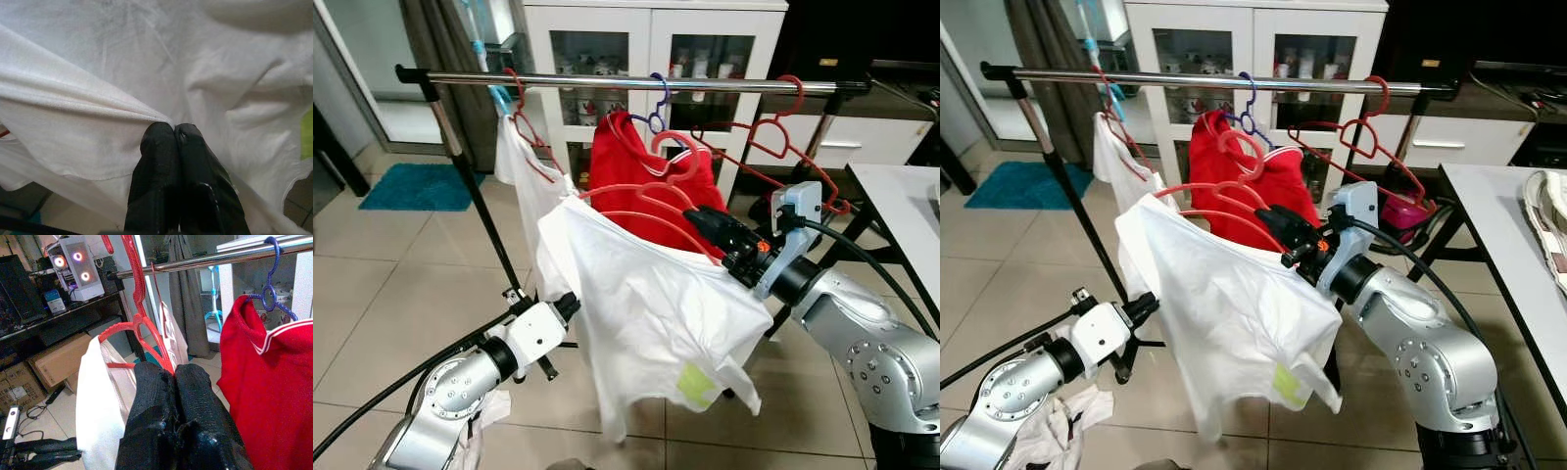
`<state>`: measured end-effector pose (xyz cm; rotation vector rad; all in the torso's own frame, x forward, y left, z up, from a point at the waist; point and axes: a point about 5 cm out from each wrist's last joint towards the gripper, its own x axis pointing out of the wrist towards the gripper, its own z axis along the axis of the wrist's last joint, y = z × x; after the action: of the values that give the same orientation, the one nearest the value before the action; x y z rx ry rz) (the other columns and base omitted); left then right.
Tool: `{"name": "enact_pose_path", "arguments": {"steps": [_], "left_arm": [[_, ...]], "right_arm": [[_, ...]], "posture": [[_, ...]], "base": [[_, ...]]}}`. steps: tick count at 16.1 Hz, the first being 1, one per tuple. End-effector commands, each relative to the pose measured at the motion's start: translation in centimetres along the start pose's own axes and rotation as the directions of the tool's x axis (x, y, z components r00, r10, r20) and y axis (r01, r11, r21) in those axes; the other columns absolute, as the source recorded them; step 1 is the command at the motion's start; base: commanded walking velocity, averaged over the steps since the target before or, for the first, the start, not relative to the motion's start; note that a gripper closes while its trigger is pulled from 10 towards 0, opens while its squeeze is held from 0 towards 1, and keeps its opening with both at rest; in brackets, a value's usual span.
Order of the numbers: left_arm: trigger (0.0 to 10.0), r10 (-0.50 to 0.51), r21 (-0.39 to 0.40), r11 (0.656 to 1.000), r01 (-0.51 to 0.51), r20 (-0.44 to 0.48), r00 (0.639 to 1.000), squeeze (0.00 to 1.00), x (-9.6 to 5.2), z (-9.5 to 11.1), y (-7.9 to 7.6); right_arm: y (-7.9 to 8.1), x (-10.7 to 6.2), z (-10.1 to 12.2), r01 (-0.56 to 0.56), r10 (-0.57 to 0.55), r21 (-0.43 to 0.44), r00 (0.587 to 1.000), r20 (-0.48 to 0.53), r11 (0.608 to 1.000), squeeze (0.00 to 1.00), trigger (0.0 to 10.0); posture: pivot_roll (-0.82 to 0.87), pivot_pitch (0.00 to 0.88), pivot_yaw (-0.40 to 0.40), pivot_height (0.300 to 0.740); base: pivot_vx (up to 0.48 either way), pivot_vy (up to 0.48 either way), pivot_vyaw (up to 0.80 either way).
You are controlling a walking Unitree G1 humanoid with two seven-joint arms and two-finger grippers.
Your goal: Hang hanger
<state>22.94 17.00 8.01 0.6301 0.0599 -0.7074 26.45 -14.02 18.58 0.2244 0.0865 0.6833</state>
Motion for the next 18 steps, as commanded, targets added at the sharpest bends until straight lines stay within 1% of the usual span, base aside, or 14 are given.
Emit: {"name": "enact_pose_path", "arguments": {"steps": [1,2,4,5,6,7,8,11,12,13,14,16,17,18], "left_arm": [[0.0,-0.050,0.006,0.999,0.050,-0.066,0.997,0.00,-0.2,-1.0,-0.8],[0.0,-0.064,0.000,0.998,0.064,-0.157,0.986,0.00,-0.7,-2.4,-1.0],[0.0,0.010,-0.081,0.996,-0.023,-0.157,0.987,0.00,-1.1,-3.0,-0.5],[10.0,0.165,-0.205,0.961,-0.184,-0.109,0.980,0.00,-1.4,-2.5,1.1],[10.0,0.219,-0.307,0.925,-0.223,-0.047,0.975,0.29,-1.6,-1.8,2.0],[10.0,0.190,-0.385,0.909,-0.161,0.040,0.981,1.00,-1.7,-0.8,2.1],[10.0,0.110,-0.409,0.911,-0.044,0.138,0.984,1.00,-1.9,0.6,1.8],[10.0,-0.100,-0.322,0.932,0.167,0.215,0.971,1.00,-1.4,2.7,0.8],[10.0,-0.234,-0.227,0.932,0.283,0.218,0.947,1.00,-0.7,3.7,0.6],[10.0,-0.313,-0.143,0.929,0.342,0.195,0.930,1.00,-0.3,4.1,1.0],[10.0,-0.332,-0.118,0.927,0.357,0.185,0.925,1.00,-0.2,4.2,1.3],[10.0,-0.299,0.037,0.954,0.297,0.139,0.944,1.00,0.6,4.6,4.0],[10.0,-0.302,0.096,0.952,0.292,0.116,0.946,1.00,0.9,4.8,4.9],[10.0,-0.307,0.138,0.947,0.291,0.117,0.944,0.55,1.2,5.0,5.4]], "right_arm": [[0.1,0.1,1.4,-0.001,0.004,-0.034,0.998,0.069,0.999,0.00,10.0],[0.1,0.2,1.5,-0.006,0.008,-0.026,0.997,0.073,1.000,0.00,10.0],[0.3,0.2,1.5,-0.030,0.031,-0.017,0.997,0.076,0.999,0.00,10.0],[0.9,0.0,1.2,-0.097,0.098,-0.019,0.994,0.052,0.995,0.00,10.0],[1.3,-0.3,0.7,-0.148,0.149,-0.026,0.989,0.021,0.989,0.00,10.0],[1.5,-0.6,0.2,-0.176,0.176,-0.035,0.984,-0.011,0.984,0.00,10.0],[1.5,-0.7,-0.3,-0.185,0.183,-0.059,0.982,-0.046,0.981,0.00,10.0],[1.6,-0.2,-0.4,-0.191,0.186,-0.080,0.981,-0.063,0.978,0.00,10.0],[1.9,0.2,-0.3,-0.219,0.213,-0.090,0.974,-0.075,0.971,0.00,10.0],[2.2,0.4,-0.3,-0.243,0.234,-0.102,0.968,-0.090,0.965,0.00,10.0],[2.3,0.5,-0.3,-0.252,0.242,-0.105,0.966,-0.095,0.962,0.00,10.0],[2.4,0.6,-0.3,-0.270,0.254,-0.131,0.959,-0.126,0.954,0.00,10.0],[2.4,0.6,-0.4,-0.271,0.253,-0.136,0.958,-0.135,0.953,0.00,10.0],[2.5,0.6,-0.4,-0.277,0.257,-0.136,0.956,-0.144,0.951,0.00,10.0]], "posture": [[-0.05,0.000,0.055,0.740],[-0.05,0.000,0.056,0.740],[-0.05,0.000,0.056,0.740],[-0.04,0.000,0.053,0.740],[-0.04,0.000,0.053,0.740],[-0.04,0.000,0.049,0.740],[-0.04,0.000,0.049,0.740],[-0.03,0.000,0.039,0.740],[-0.02,0.000,0.034,0.740],[-0.03,0.000,0.036,0.740],[-0.03,0.000,0.036,0.740],[-0.03,0.000,0.042,0.740],[-0.03,0.000,0.044,0.740],[-0.04,0.000,0.046,0.740]], "base": [[0.000,0.000,0.00],[0.000,0.000,0.00],[0.000,0.000,0.00],[0.000,0.000,0.00],[0.000,0.000,0.00],[0.000,0.000,0.00],[0.000,0.000,0.00],[0.000,0.000,0.00],[0.000,0.000,0.00],[0.000,0.000,0.00],[0.000,0.000,0.00],[0.000,0.000,0.00],[0.000,0.000,0.00],[0.000,0.000,0.00]]}}
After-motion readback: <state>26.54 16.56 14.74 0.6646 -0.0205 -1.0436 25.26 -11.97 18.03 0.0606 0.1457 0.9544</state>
